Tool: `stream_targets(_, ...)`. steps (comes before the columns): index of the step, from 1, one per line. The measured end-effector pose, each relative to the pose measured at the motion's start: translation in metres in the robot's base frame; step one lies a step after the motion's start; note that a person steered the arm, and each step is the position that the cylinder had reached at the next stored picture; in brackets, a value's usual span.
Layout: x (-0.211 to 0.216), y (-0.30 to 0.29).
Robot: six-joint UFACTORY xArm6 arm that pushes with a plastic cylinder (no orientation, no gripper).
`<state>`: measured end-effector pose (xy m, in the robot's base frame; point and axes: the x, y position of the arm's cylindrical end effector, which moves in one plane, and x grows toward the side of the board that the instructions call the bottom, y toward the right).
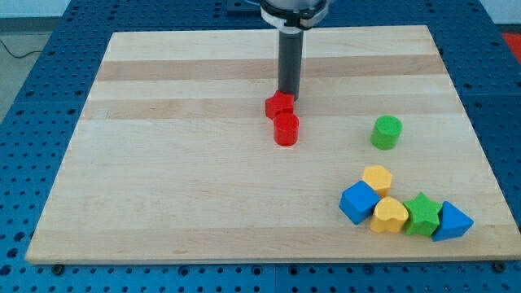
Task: Push the green circle vertical to the yellow pentagon
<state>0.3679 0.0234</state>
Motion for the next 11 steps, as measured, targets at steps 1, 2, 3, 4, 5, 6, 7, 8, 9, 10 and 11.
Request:
stream_targets(1, 0.007, 0.000)
stream_targets(2, 0.010, 0.000)
stream_targets(3, -0.002, 0.032)
stream_targets(4, -0.007, 0.118)
stream_targets(5, 0.016, 0.208)
stream_targets(6, 0.057, 0.265)
stream_targets(7, 0.073, 0.269)
stream_targets(8, 0.074, 0.253)
stream_targets(9, 0.104, 0.250)
stream_targets(10, 0.118, 0.237)
stream_targets(11, 0.096, 0.184)
